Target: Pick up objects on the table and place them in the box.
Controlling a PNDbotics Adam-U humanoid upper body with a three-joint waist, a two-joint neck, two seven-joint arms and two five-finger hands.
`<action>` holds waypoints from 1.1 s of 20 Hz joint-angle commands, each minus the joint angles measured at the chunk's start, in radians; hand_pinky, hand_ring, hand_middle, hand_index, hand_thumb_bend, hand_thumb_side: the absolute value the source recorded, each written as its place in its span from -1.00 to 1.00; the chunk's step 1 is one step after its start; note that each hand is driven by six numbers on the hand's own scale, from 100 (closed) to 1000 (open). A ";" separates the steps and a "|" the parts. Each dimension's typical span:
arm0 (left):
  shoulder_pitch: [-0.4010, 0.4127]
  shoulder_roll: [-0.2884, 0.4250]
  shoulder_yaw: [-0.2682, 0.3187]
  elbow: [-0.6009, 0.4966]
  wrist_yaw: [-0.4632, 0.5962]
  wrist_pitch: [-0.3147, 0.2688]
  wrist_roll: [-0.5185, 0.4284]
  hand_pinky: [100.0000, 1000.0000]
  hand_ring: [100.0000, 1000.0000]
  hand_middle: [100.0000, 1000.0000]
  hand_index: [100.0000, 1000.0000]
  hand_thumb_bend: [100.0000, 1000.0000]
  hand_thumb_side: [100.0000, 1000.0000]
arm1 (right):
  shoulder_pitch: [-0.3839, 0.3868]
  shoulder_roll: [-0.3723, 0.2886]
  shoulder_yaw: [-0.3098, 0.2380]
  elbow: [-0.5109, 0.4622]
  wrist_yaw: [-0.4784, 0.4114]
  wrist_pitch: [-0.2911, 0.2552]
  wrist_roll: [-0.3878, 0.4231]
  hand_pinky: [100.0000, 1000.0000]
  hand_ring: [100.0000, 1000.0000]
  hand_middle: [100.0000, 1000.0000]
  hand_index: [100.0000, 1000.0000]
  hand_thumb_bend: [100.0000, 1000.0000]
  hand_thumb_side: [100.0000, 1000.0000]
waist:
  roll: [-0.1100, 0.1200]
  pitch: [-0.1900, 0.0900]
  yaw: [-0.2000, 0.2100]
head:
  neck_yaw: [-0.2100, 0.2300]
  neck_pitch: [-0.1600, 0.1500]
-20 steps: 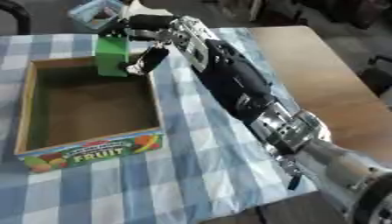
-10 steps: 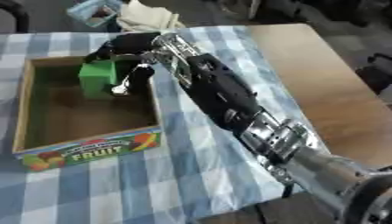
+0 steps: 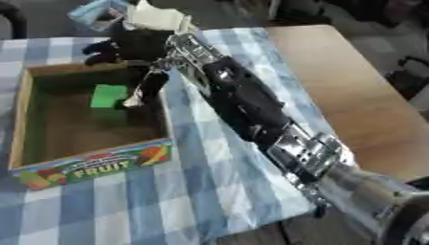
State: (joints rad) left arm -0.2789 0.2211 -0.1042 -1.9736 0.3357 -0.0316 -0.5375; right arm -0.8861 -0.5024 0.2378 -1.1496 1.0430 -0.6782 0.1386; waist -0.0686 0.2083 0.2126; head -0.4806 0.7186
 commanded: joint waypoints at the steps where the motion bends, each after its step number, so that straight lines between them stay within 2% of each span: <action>1: 0.000 0.017 0.014 -0.017 0.009 -0.002 0.005 0.41 0.21 0.15 0.59 -1.00 0.19 | -0.008 -0.080 -0.036 -0.037 -0.119 0.033 -0.026 0.63 0.65 0.91 1.00 -0.78 0.13 | 0.008 -0.022 -0.009 | 0.021 0.006; 4: 0.008 0.018 0.018 -0.011 0.000 -0.002 0.003 0.41 0.22 0.15 0.59 -1.00 0.20 | 0.014 -0.129 -0.065 -0.076 -0.300 0.075 0.004 0.57 0.60 0.84 1.00 -0.99 -0.05 | 0.009 -0.027 -0.027 | 0.046 0.011; 5: 0.011 0.018 0.020 -0.008 -0.004 -0.002 0.002 0.41 0.22 0.16 0.59 -1.00 0.21 | 0.026 -0.144 -0.075 -0.097 -0.363 0.090 0.019 0.52 0.55 0.76 1.00 -1.00 -0.16 | 0.010 -0.028 -0.034 | 0.054 0.013; 6: 0.014 0.018 0.023 -0.004 -0.010 -0.002 0.004 0.41 0.22 0.16 0.59 -1.00 0.21 | 0.044 -0.159 -0.087 -0.124 -0.434 0.107 0.034 0.50 0.53 0.75 1.00 -1.00 -0.18 | 0.012 -0.029 -0.041 | 0.065 0.014; 7: 0.017 0.017 0.027 0.000 -0.015 -0.003 0.008 0.42 0.22 0.16 0.59 -1.00 0.22 | 0.064 -0.173 -0.101 -0.154 -0.507 0.127 0.048 0.44 0.47 0.68 1.00 -1.00 -0.31 | 0.014 -0.029 -0.048 | 0.077 0.016; 9: 0.022 0.016 0.034 0.009 -0.026 -0.006 0.016 0.42 0.23 0.17 0.59 -1.00 0.23 | 0.115 -0.192 -0.133 -0.225 -0.649 0.176 0.065 0.37 0.39 0.59 1.00 -1.00 -0.39 | 0.019 -0.031 -0.064 | 0.102 0.018; 13: 0.037 0.016 0.050 0.023 -0.049 -0.013 0.037 0.43 0.27 0.20 0.59 -1.00 0.26 | 0.226 -0.186 -0.207 -0.372 -0.888 0.292 0.052 0.28 0.28 0.49 1.00 -1.00 -0.36 | 0.028 -0.030 -0.099 | 0.155 0.024; 17: 0.054 0.015 0.062 0.037 -0.076 -0.021 0.052 0.44 0.30 0.25 0.59 -1.00 0.29 | 0.315 -0.157 -0.252 -0.487 -1.003 0.357 0.030 0.26 0.26 0.47 1.00 -1.00 -0.22 | 0.036 -0.028 -0.124 | 0.208 0.029; 22: 0.063 0.010 0.065 0.051 -0.105 -0.029 0.054 0.46 0.34 0.29 0.59 -1.00 0.33 | 0.421 -0.091 -0.281 -0.592 -1.008 0.385 0.034 0.26 0.26 0.46 1.00 -1.00 -0.05 | 0.044 -0.021 -0.132 | 0.261 0.029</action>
State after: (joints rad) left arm -0.2101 0.2214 -0.0502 -1.9137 0.2408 -0.0568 -0.4865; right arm -0.4569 -0.5904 -0.0242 -1.7002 0.0418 -0.3020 0.1734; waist -0.0258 0.1998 0.0810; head -0.2330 0.7439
